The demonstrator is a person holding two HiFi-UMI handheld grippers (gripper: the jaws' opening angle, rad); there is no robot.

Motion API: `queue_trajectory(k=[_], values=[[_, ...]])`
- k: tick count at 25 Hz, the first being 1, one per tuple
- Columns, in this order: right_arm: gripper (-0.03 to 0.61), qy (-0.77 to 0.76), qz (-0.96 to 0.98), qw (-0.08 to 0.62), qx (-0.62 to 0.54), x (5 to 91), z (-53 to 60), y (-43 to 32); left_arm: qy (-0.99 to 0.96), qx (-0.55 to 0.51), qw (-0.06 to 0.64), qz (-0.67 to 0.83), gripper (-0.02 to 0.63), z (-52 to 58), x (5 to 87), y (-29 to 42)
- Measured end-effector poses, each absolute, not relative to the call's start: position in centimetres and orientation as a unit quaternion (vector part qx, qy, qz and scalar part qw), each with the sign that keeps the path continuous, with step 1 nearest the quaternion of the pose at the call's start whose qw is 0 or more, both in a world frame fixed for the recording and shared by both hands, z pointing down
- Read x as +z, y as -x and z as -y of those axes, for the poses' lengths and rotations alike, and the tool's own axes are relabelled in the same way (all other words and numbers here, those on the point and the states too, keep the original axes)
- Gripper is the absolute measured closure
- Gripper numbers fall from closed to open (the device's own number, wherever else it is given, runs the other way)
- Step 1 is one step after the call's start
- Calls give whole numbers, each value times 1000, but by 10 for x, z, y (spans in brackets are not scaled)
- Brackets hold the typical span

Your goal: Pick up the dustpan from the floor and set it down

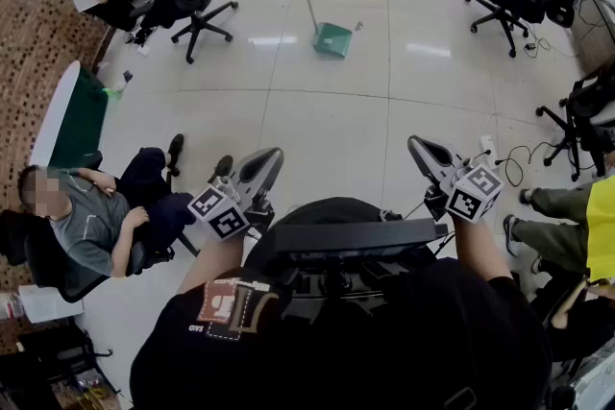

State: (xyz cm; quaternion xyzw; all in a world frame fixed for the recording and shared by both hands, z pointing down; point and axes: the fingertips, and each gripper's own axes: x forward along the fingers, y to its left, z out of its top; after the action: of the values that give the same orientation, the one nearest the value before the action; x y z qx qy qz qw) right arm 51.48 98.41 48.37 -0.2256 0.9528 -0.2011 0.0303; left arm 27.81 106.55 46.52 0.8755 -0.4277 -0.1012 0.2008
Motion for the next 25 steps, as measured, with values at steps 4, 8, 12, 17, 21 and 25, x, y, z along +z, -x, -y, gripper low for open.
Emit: queue_trajectory(k=[4,8,12,17,21,25], values=[[569,230,-950,21,-208,481,-972,-487,-871,-110,210,430,591,-1056,467,-246],[569,231,-953,9,-195,477,-954,-446,-872,-126,209,423,591,-1035,474,-205],[569,262,-949,9,-175,439,-896,-361,-881,-138,209,401,591,-975,460,-111],[569,309,-937,12,-161,401,-813,-184,-900,-127,203,364,591,-890,443,81],[569,328,-931,24,-157,418,-770,-129,-906,-124,191,358,591,-846,474,151],[569,329,-930,10,-162,424,-717,-103,-900,-145,193,362,591,-793,479,176]])
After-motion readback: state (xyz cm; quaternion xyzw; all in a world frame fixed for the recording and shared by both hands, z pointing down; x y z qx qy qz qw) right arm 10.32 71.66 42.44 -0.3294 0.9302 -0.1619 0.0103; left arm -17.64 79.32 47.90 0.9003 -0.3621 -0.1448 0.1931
